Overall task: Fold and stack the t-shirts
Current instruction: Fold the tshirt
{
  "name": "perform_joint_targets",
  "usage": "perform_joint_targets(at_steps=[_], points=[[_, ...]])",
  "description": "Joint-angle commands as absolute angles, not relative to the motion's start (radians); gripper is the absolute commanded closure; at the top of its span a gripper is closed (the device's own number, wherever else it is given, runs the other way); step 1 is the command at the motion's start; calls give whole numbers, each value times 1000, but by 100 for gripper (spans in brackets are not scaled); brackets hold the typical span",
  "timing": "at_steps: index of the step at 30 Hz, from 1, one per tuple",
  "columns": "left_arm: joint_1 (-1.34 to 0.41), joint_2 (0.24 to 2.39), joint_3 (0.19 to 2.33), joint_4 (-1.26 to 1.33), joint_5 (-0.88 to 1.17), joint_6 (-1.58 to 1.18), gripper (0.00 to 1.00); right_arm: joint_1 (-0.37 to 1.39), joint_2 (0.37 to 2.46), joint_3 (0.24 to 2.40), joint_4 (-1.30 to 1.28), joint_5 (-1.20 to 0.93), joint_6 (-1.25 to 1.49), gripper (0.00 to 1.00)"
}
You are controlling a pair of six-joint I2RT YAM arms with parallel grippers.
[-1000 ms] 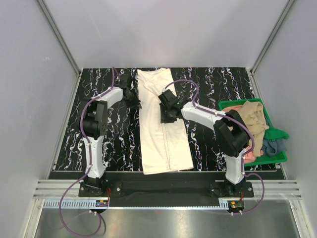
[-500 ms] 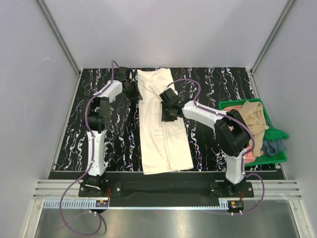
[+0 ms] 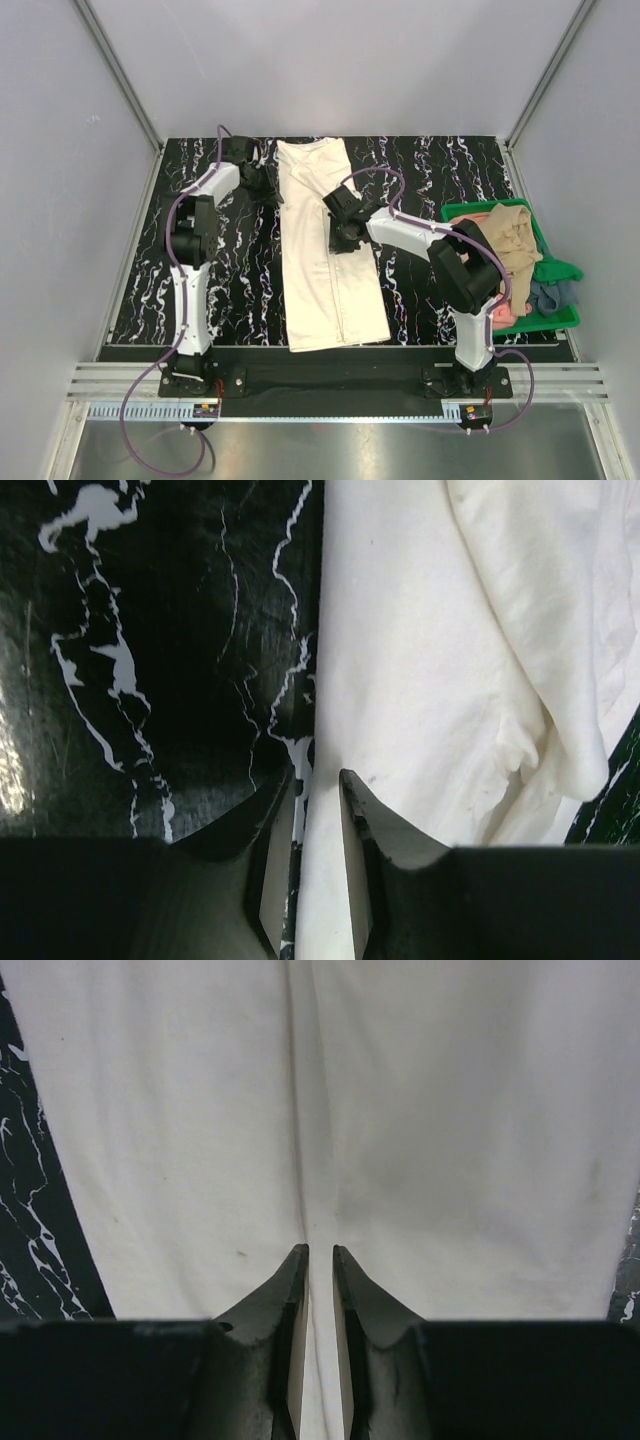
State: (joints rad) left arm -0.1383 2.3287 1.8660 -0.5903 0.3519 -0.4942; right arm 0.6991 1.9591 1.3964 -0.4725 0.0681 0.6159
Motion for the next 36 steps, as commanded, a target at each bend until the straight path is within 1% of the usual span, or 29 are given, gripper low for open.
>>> perform_joint_targets(at_steps=[1,3,12,16,19,20,22,23,26,29,36], points=[[-141,2183,1847,-595,391,-480,70,699,1988,1405,-462,86,632,78],[-141,2146,1807,-595,396,-483,70,703,1996,1405,-462,95,635,78],[-155,1844,1574,-595,388,-468,69,706,2020,1394,-465,126,637,79],[-182,1708,1477,-594,371,-450,68,712,2029,1394,-465,126,644,80],[-195,1655,1427,-592,364,-442,68,713,2031,1397,-465,130,646,82],[-199,1646,1414,-594,359,-443,68,712,2033,1397,-465,132,646,88],[-219,1628,1367,-578,354,-457,67,713,2023,1399,-465,137,643,94],[-228,1626,1346,-565,357,-466,67,715,2019,1402,-465,135,641,100],[-270,1643,1232,-468,388,-517,67,713,2005,1410,-465,120,630,100],[-313,1677,1165,-414,377,-558,68,715,1988,1413,-463,112,626,100],[-370,1807,1167,-379,354,-575,68,715,1970,1408,-463,87,614,100]])
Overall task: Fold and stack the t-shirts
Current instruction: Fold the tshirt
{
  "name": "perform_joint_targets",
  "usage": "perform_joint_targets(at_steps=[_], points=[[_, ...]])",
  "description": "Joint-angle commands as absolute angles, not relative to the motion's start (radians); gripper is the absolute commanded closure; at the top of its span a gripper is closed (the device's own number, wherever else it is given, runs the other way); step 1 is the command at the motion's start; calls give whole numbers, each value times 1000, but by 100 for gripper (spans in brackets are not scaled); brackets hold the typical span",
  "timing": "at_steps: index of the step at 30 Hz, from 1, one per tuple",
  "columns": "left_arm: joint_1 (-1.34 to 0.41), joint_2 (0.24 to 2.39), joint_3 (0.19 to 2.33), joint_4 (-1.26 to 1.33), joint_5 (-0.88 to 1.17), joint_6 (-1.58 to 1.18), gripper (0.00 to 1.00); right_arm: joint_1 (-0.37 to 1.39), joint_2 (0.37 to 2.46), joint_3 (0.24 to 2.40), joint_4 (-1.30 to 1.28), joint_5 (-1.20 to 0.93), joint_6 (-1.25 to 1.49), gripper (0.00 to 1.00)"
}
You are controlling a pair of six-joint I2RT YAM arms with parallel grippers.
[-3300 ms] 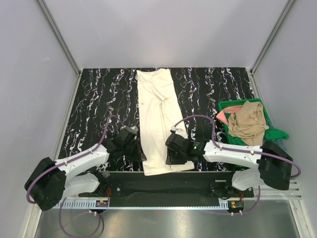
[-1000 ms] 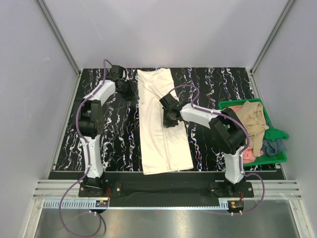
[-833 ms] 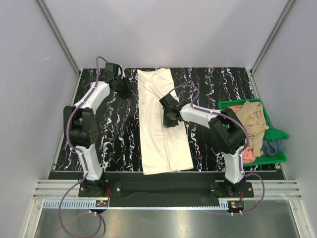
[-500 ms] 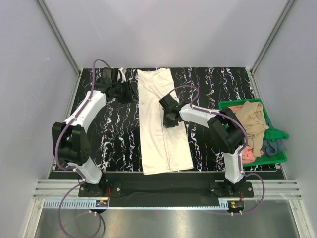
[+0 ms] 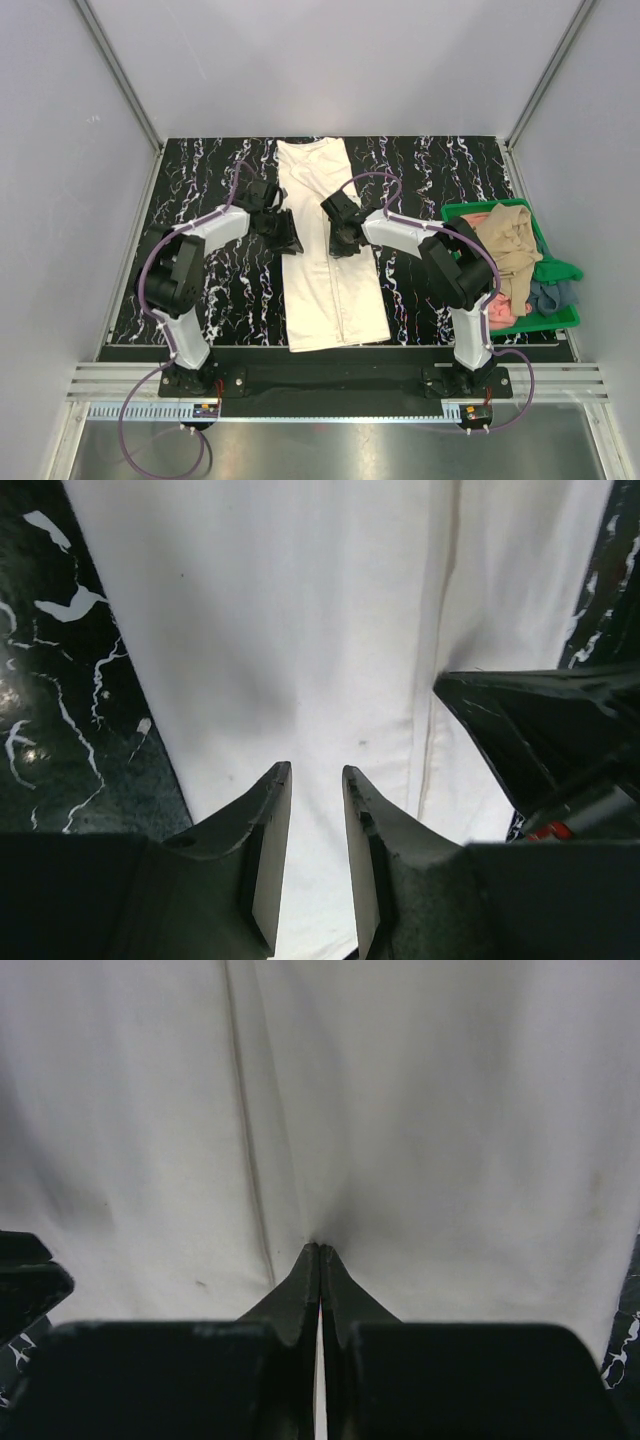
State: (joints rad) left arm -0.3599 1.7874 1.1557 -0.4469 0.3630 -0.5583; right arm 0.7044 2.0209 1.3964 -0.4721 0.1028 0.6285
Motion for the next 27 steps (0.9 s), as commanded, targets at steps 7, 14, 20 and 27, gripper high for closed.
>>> perform_joint_targets(at_steps=[7,14,20,27], points=[[-393,1861,1177,-377,315,-575,68,713,1957,1407,-446,66,598,100],[-397,1881,1169,-379,299,-571,68,713,1956,1414,-439,55,591,100],[-397,1876,1175,-377,302,-571,68,713,1962,1414,-422,35,604,100],[-400,1875,1178,-379,307,-572,68,713,1967,1420,-410,26,614,100]])
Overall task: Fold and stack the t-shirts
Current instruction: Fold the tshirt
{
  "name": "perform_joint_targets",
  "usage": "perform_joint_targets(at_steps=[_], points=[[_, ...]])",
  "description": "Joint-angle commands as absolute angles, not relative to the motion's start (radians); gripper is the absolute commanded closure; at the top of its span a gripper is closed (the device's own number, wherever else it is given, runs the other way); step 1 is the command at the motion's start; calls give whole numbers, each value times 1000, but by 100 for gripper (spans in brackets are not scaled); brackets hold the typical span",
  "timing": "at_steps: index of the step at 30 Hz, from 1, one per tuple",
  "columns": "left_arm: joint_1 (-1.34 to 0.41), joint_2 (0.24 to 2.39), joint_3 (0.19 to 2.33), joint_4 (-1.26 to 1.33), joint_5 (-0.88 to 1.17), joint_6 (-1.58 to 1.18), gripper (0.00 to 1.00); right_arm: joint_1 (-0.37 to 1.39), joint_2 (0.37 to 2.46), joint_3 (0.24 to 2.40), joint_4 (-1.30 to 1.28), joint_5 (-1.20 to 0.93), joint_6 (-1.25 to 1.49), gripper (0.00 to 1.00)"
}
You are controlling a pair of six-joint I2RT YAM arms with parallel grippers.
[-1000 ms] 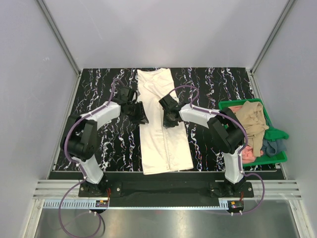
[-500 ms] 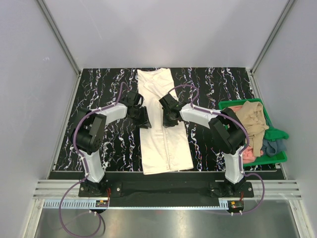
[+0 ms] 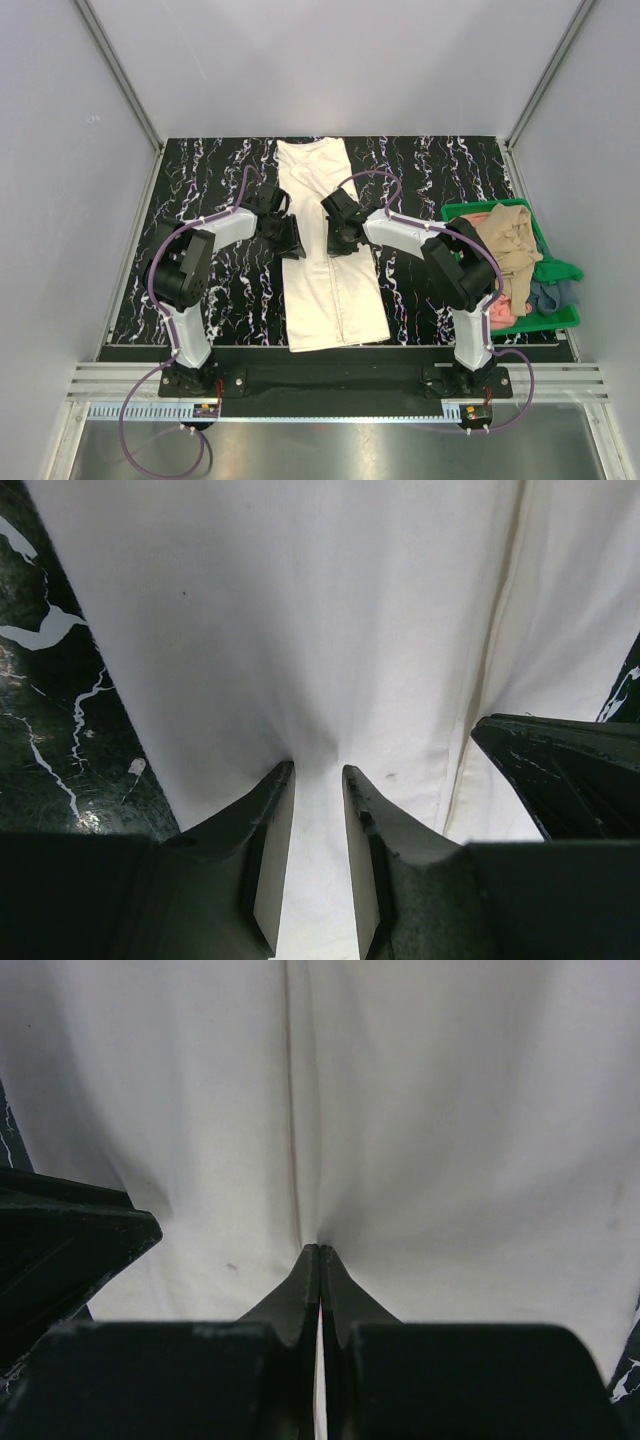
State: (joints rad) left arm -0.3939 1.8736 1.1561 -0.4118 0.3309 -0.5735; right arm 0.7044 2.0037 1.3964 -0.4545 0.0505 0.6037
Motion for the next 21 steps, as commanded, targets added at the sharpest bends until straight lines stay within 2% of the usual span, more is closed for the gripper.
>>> perform_joint_targets(at_steps=[1,9,11,13,16,21], points=[[-400,1875,1178,-377,308,-572,68,713,1968,1419,-408,26,615,100],[-403,1870,1189,-379,317,-575,68,713,1983,1396,-397,40,620,100],[-402,1861,1200,-383,319,-574,68,713,1983,1393,-399,38,620,97],[-403,1844,1209,-391,318,-575,68,713,1980,1388,-399,41,618,87],[-402,1824,1224,-405,316,-578,67,713,1977,1384,-400,52,621,79],[-402,1795,1246,-437,293,-569,66,713,1980,1376,-399,58,618,75]])
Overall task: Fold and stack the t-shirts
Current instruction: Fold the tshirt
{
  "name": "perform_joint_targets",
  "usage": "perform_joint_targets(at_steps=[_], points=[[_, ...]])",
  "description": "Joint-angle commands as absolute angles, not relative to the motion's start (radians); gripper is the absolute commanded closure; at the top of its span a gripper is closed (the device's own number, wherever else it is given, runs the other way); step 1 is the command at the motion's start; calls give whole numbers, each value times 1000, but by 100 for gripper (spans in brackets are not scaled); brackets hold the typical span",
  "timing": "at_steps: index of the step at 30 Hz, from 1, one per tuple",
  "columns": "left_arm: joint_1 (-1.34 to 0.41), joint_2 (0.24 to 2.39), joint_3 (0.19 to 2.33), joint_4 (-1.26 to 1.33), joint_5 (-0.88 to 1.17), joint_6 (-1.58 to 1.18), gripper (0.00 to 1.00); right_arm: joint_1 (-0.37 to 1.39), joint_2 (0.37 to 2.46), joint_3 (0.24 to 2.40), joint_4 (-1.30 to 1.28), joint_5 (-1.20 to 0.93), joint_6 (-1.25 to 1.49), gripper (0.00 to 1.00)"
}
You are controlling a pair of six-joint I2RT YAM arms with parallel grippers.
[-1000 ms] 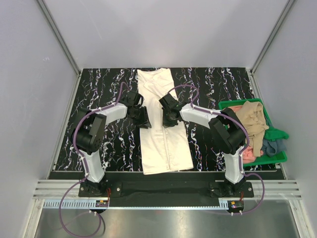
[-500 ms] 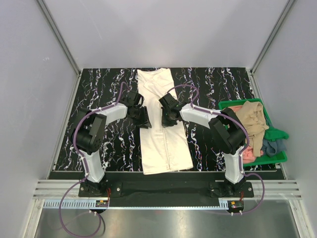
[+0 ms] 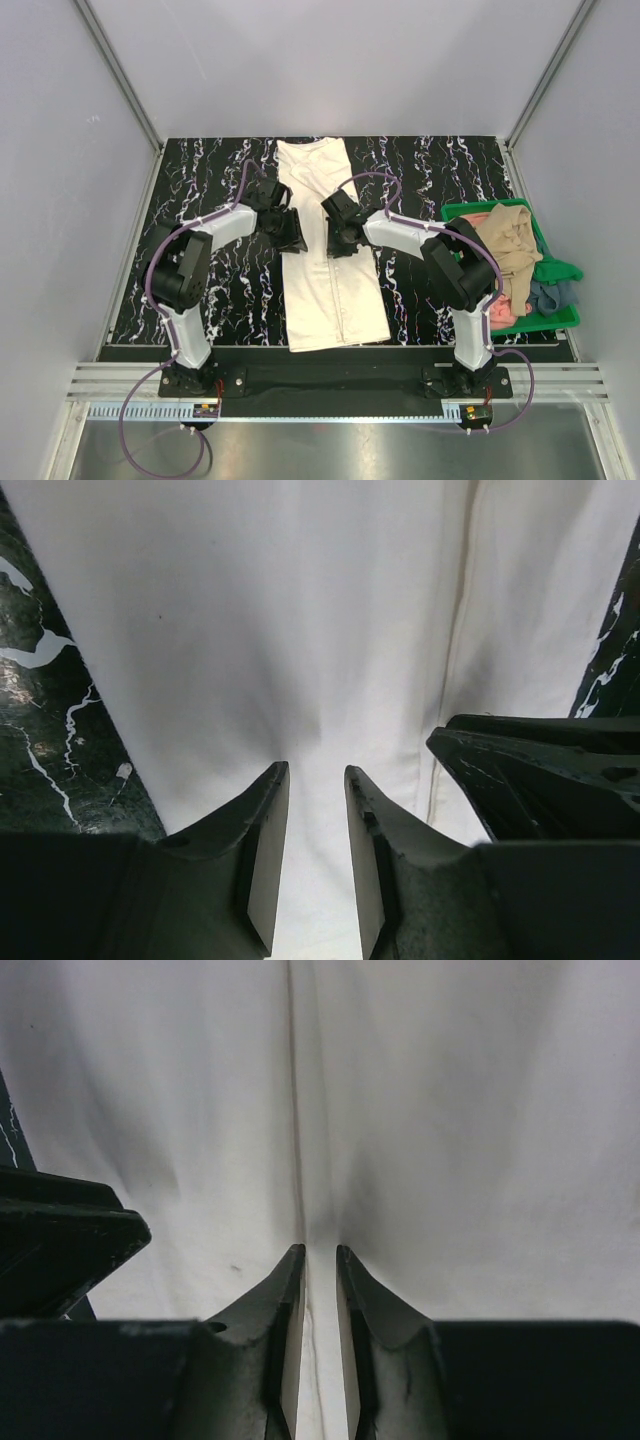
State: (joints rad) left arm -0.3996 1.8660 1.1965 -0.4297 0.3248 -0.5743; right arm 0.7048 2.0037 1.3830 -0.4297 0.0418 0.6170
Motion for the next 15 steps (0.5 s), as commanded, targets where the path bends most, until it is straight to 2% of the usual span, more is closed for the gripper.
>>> perform_joint_targets(at_steps=[1,8,15], points=[[-400,1792,1250,-445,287,-568,65,713,1980,1374,-400,57,618,74],[-385,1796,1247,-468,252,-557,64,713,1898,1367,-403,51,609,69],[-371,1900,1278,-479,216,-555,65,713,1822,1381,-431,6,597,68]])
